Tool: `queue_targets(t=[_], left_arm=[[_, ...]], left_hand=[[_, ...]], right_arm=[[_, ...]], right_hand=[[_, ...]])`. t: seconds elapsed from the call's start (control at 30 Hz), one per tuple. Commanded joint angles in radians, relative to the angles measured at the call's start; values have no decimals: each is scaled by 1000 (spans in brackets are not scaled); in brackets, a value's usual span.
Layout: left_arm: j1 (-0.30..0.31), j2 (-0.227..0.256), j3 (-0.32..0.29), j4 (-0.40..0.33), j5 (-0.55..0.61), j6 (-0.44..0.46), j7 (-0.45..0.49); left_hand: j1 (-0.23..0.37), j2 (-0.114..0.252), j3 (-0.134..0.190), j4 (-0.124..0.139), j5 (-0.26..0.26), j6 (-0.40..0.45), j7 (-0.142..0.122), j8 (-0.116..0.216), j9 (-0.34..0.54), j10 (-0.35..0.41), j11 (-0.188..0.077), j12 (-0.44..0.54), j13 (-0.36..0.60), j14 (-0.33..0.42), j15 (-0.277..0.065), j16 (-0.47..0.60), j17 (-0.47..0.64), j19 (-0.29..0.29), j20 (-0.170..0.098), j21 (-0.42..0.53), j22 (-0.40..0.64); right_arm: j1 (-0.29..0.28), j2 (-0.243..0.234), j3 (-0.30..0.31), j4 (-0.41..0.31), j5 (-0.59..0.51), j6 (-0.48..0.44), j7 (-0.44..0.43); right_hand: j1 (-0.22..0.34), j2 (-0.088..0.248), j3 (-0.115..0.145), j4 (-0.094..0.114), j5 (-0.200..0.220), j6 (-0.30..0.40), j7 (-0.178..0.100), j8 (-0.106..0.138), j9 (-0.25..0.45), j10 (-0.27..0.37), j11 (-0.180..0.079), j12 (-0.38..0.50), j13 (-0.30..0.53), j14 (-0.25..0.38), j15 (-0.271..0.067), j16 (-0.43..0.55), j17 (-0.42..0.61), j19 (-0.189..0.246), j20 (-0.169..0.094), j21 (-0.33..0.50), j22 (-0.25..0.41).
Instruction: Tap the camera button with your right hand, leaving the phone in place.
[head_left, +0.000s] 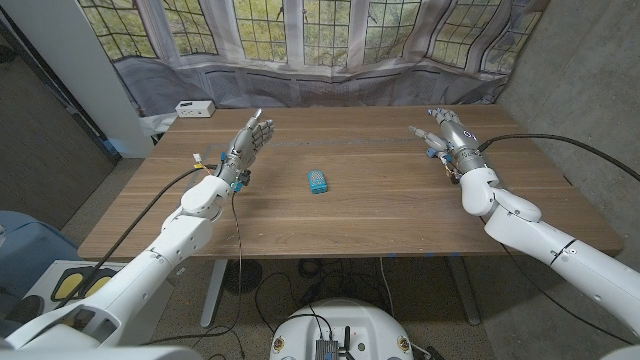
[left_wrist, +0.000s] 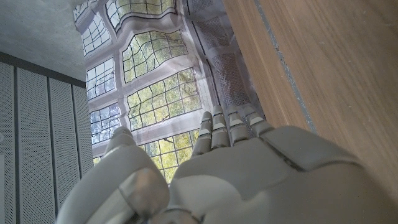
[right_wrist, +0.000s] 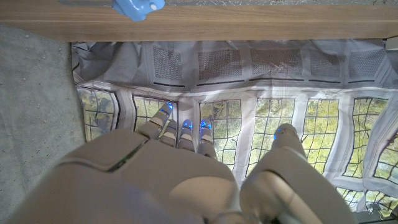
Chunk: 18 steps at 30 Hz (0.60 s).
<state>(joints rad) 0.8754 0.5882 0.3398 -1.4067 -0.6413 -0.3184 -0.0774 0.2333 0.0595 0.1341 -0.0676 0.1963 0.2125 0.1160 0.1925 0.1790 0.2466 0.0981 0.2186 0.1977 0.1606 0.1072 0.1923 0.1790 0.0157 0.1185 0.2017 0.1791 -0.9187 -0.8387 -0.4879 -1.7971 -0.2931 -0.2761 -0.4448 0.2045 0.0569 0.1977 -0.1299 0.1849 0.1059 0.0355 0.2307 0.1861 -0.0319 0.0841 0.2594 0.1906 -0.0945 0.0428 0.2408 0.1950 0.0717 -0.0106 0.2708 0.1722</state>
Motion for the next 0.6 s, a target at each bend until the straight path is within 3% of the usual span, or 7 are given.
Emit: queue_targets(t=[0.03,0.6], left_arm=[[-24,2,6,25,-13,-6,-46],[-9,8,-11,20,-40,-45,-91]], left_hand=[[-3,9,3,-8,-4,-1,7,-2,2,9,-1,-1,2,7,4,0,3,1,5,-2,2],[-1,11,4,-9,-4,2,8,-1,2,10,-2,-1,2,7,3,-1,3,1,4,-2,2]], right_arm=[[-48,32,49,-3,79,123,-38],[-80,122,105,46,273,363,-4]], right_hand=[[11,-1,-1,-7,-1,10,2,6,2,12,3,9,-1,9,0,9,3,17,-3,1,-1],[17,-5,-2,-9,0,46,21,6,2,54,13,10,-1,47,7,12,2,53,0,-2,-1]])
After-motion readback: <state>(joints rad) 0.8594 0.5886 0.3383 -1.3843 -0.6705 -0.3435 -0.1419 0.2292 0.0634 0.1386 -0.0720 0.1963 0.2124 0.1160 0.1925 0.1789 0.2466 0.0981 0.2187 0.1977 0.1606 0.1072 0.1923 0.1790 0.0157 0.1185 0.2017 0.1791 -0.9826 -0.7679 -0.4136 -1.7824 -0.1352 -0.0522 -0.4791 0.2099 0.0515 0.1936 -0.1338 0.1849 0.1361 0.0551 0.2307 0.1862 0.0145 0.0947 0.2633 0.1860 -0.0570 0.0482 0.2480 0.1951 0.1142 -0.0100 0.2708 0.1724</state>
